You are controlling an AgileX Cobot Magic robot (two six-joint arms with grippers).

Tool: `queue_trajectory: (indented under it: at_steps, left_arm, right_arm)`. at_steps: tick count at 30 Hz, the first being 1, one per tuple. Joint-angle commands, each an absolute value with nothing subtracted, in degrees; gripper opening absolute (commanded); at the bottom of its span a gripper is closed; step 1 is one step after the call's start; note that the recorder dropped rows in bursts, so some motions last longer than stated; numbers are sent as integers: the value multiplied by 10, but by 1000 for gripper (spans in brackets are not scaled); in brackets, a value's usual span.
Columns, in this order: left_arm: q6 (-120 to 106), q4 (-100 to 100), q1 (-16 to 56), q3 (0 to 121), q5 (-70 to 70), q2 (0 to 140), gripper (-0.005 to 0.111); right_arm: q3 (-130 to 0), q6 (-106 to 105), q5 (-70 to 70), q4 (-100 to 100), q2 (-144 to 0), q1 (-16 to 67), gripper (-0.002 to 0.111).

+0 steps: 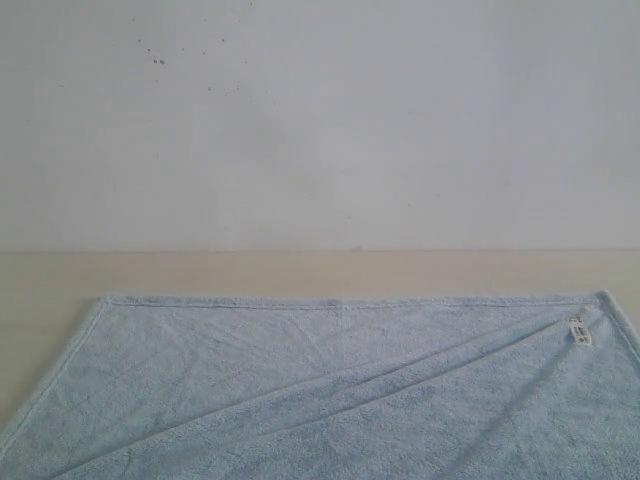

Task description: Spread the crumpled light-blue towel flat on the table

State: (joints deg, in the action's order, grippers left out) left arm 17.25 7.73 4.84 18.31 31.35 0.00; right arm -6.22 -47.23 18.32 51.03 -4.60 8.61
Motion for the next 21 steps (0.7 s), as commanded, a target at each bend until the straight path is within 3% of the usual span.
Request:
queue_trajectory:
  at_steps: [1, 9, 15, 19, 21]
  left_arm:
    - [171, 73, 53, 183, 314, 0, 4]
    - [171, 73, 53, 183, 314, 0, 4]
    - [171, 75, 53, 183, 314, 0, 4]
    - [171, 75, 53, 183, 314, 0, 4]
    - [171, 75, 53, 183, 314, 0, 4]
  right_arm:
    - [-57, -340, 198, 515, -47, 85, 0]
    - [-53, -355, 39, 506, -47, 85, 0]
    - [-35, -403, -4, 490, 0, 74, 0]
    - [0, -258, -16, 338, 0, 54, 0]
    - [0, -172, 56, 219, 0, 41, 0]
